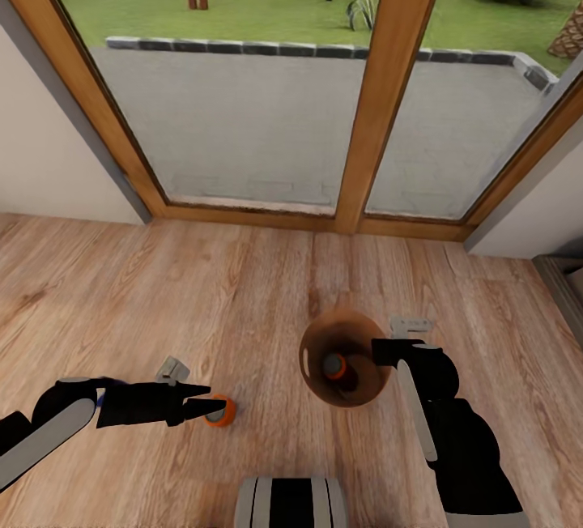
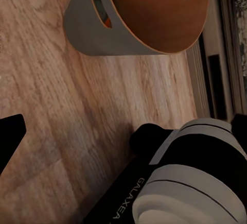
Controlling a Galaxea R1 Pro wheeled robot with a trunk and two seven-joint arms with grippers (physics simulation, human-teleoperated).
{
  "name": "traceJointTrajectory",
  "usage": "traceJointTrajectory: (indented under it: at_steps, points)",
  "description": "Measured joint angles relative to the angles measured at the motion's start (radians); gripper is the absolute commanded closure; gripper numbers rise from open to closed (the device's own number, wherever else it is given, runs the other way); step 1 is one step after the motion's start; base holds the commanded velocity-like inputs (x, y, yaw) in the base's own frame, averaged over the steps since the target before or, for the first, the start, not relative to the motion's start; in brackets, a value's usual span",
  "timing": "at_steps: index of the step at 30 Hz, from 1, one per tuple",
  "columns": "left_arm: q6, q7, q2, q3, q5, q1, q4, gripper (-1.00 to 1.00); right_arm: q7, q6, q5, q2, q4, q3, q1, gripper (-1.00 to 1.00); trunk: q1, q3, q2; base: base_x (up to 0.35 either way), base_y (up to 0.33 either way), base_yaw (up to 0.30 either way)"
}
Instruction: Put the three can of soda from the living room inside the tash can in the kitchen.
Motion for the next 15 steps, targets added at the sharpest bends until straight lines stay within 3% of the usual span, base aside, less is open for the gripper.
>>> traceJointTrajectory:
  at_steps: [15]
  points:
    - [0.000,0.005,-0.001,0.000,0.001,0.000,0.005,-1.00,0.000,0.002,0.001,0.000,0.000,0.000,0.000,1.00,0.000,-0.024,0.000,0.000,0.000,0.002]
